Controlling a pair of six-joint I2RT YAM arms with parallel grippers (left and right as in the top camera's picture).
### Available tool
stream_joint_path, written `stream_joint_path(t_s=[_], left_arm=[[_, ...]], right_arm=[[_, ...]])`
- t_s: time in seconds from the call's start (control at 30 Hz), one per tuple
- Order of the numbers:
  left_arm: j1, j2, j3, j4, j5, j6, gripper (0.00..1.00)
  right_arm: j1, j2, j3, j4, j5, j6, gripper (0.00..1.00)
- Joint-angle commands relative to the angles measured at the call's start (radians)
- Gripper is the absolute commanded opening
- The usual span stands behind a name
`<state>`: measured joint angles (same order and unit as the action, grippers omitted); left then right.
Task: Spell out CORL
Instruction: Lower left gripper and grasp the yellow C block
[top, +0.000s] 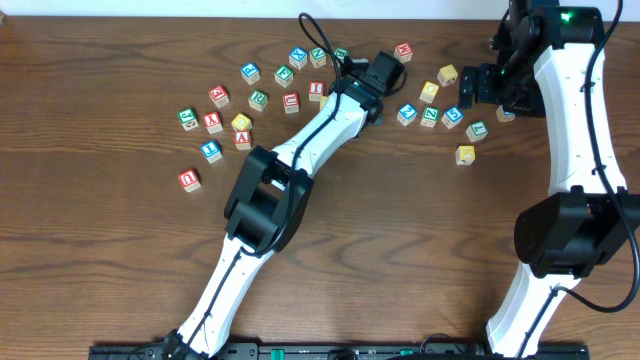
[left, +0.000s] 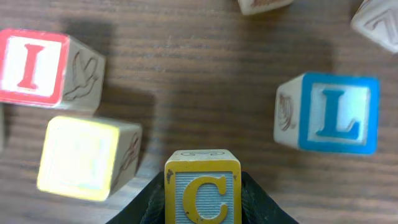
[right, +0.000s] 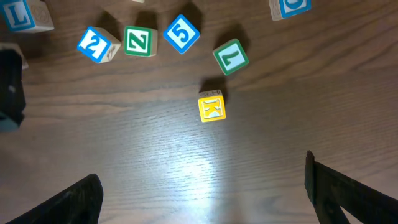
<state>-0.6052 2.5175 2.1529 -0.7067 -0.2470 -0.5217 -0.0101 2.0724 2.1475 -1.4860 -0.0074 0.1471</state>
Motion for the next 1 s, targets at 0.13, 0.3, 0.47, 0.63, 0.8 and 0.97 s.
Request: stream_joint_path(t_s=[0.13,0.3,0.47,0.63,0.8,0.97], left_arm=[[0.0,-0.124,-0.006,-0.159,-0.02,0.034,0.32],[0.0,-0.138,-0.006,-0.304,0.02,0.027,0.31],[0.0,-0.137,-0.006,-0.468,0.037,-0.006,0.32],[0.0,-0.137,-0.006,-0.566,0.037,-0.007,0.32],[0.003,-0.137,-0.006,-0.589,0.037,-0.007,0.32],[0.026,-0.137,-0.006,-0.597,0.037,-0.035,0.32]], right_arm=[[0.006,-0.02,0.008,0.006,0.009,-0.018,0.99],[0.006,-0.02,0.008,0.018,0.009,-0.018,0.99],[0.006,-0.02,0.008,0.025,0.009,-0.018,0.99],[0.006,-0.019,0.008,0.035,0.009,-0.018,0.99],[0.006,-0.019,0.008,0.035,0.009,-0.018,0.99],[0.006,-0.019,0.008,0.035,0.009,-0.018,0.99]])
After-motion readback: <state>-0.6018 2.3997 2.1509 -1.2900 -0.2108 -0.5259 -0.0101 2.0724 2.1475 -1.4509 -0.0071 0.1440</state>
